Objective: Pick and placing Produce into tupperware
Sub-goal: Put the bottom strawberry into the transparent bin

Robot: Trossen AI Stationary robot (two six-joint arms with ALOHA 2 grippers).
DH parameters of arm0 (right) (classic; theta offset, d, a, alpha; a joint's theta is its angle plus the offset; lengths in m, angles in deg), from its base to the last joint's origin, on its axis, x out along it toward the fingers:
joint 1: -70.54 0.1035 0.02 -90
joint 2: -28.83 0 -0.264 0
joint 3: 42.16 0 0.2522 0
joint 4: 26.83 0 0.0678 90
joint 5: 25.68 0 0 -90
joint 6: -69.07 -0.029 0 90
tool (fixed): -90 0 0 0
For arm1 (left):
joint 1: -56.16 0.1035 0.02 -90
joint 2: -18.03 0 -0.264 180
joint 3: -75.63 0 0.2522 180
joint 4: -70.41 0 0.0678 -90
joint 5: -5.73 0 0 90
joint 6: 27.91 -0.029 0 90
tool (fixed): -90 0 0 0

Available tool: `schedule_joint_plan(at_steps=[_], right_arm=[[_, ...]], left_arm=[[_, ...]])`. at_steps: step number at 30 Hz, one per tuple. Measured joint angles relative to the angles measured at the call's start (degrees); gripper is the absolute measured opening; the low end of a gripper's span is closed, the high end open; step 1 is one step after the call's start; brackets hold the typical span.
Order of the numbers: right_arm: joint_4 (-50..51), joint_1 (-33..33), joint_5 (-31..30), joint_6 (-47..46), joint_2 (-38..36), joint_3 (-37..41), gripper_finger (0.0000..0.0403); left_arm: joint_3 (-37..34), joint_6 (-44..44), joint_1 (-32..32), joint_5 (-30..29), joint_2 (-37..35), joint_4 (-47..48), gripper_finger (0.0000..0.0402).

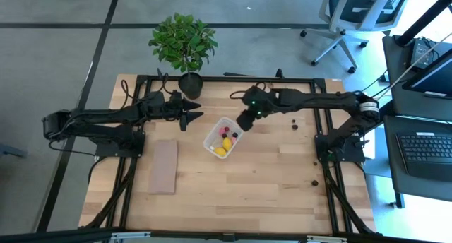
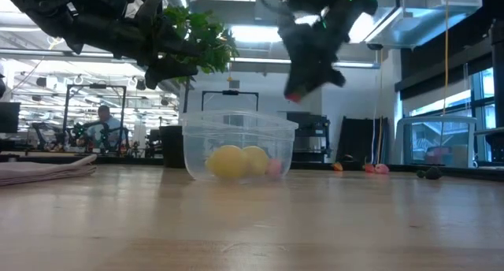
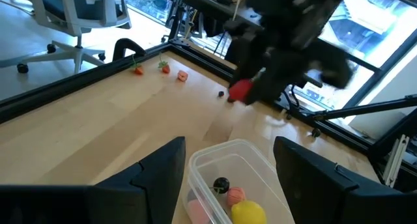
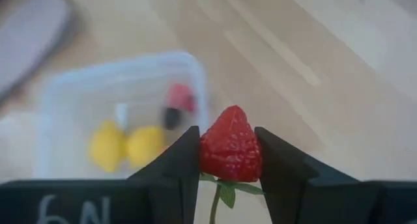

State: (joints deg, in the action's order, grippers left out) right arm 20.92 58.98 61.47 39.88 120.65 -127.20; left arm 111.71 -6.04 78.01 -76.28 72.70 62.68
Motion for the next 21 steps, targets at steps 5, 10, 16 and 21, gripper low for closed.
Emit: schedule_joint_plan(at_steps=[5, 10, 16, 21], right_arm=[[-1.25, 3.78, 0.08, -0.1, 0.5, -1.89, 0.013], [-5.08, 5.76, -0.08, 0.28, 5.34, -1.89, 0.013], [-8.97, 7.06, 1.82, 1.44, 11.31, -1.89, 0.013], [-9.0, 6.93, 1.58, 1.44, 14.01, -1.89, 0.0131]], left_arm=[[0.0, 0.0, 0.0, 0.0, 0.0, 0.0, 0.0225], [0.0, 0.0, 0.0, 0.0, 0.02, 0.05, 0.0225], [0.0, 0.0, 0.0, 0.0, 0.09, 0.22, 0.0225], [0.0, 0.02, 0.0, 0.0, 0.09, 0.3, 0.0225]])
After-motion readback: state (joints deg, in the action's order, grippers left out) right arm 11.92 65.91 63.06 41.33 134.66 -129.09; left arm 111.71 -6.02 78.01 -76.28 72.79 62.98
